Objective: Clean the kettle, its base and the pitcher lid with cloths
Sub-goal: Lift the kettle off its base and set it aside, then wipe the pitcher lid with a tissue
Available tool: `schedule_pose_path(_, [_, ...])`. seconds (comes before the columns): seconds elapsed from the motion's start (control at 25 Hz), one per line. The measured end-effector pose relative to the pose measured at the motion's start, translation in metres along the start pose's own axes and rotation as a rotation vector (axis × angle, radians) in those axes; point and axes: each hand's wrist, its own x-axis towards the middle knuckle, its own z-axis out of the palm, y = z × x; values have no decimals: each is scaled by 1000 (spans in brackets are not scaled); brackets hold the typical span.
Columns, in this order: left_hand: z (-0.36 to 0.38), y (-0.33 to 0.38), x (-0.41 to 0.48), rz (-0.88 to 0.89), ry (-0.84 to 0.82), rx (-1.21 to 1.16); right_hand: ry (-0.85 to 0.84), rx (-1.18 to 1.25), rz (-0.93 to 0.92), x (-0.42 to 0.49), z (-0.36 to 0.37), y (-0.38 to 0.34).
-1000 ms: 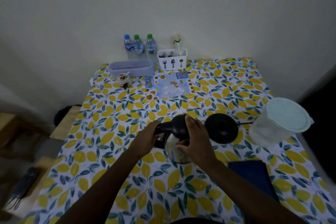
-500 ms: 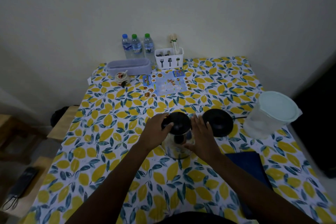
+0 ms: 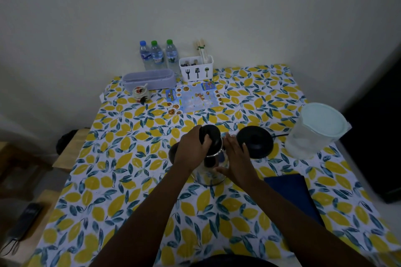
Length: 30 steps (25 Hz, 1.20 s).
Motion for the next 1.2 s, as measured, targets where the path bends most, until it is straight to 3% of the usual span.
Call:
schedule_pose_path(0.2, [-28,-16,-18,-141,64,-440,34,-37,4,-5,-1,-4])
schedule_pose_path(0.36, [-44,-23,-29,-252,48,-560,72,-44,-8,-7,-1,-5])
schedule_pose_path(0.48, [-49,-38,-36,-270,137,-645,72,-29,-1,-8,1,-6])
schedule_pose_path(0.64, [-53,-44,-43,-266,306,-544,89,-13,16,-10,2,-9])
schedule_pose_path(0.76, [-64,-38,-41,-93,389,-212,117,32,28,-16,2,-10])
schedule_pose_path(0.92, [-53,-20,-36,204,287,0,191,21,100,-37,-1,-3])
schedule_pose_path(1.2, [36,57,-23,402,-168,126,306,-15,328,-88,-30,59])
